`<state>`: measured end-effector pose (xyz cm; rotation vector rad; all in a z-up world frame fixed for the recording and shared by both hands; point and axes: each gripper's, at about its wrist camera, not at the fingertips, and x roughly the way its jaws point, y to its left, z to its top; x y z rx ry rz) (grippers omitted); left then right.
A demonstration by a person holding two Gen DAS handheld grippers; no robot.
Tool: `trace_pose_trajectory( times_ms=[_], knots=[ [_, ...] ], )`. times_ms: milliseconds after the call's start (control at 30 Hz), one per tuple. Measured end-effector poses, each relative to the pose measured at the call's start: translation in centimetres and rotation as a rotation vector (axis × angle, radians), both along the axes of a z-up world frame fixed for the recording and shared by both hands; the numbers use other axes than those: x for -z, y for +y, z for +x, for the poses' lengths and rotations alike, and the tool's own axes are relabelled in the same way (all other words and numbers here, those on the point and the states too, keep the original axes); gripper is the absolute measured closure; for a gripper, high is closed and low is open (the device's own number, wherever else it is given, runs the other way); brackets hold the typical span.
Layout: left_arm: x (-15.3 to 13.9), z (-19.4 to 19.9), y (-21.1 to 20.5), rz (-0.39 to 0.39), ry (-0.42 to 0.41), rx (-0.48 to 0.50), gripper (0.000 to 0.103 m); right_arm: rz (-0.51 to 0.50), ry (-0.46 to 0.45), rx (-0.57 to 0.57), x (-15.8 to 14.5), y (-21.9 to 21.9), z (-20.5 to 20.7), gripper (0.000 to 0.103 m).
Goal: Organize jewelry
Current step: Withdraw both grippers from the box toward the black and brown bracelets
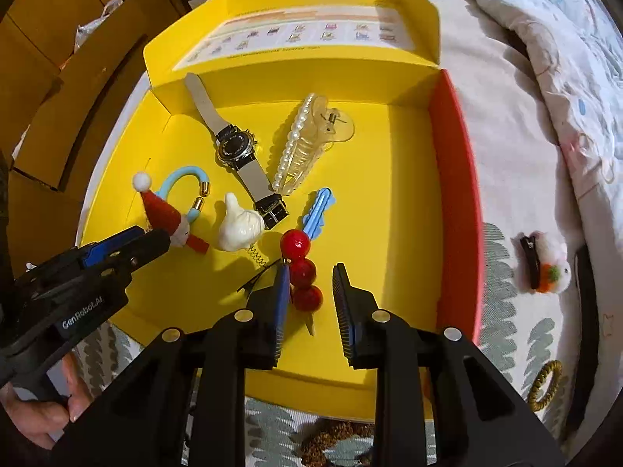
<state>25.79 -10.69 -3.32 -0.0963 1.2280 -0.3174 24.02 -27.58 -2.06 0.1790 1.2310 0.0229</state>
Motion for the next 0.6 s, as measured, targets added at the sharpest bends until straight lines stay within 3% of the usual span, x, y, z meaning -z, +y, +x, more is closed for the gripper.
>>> trace_pose_trajectory(
  times_ms=[200,367,467,600],
  knots=[
    [-1.2,-1.1,0.2,-0.006,-0.020,0.004,0.066,-0.007,-0.023,0.013,-1.6,-0.7,-1.3,0.075],
    [-3.0,-3.9,0.9,0.000,-0.076,0.023,0.052,0.009,-0.054,0.010,-3.7,-1.3,-4.1,0.074],
    [-3.5,-6.6,1.3,0.003,-0.099,0.056,0.051,0.062,-0.064,-0.004,-4.3,-1.5,-5.7,0.067],
    [-3.5,-9.2,1.5,-0.004,-0.087,0.088,0.051,0.031,-0.069,0.002,-4.8,-1.4,-8.3,0.058]
  ],
)
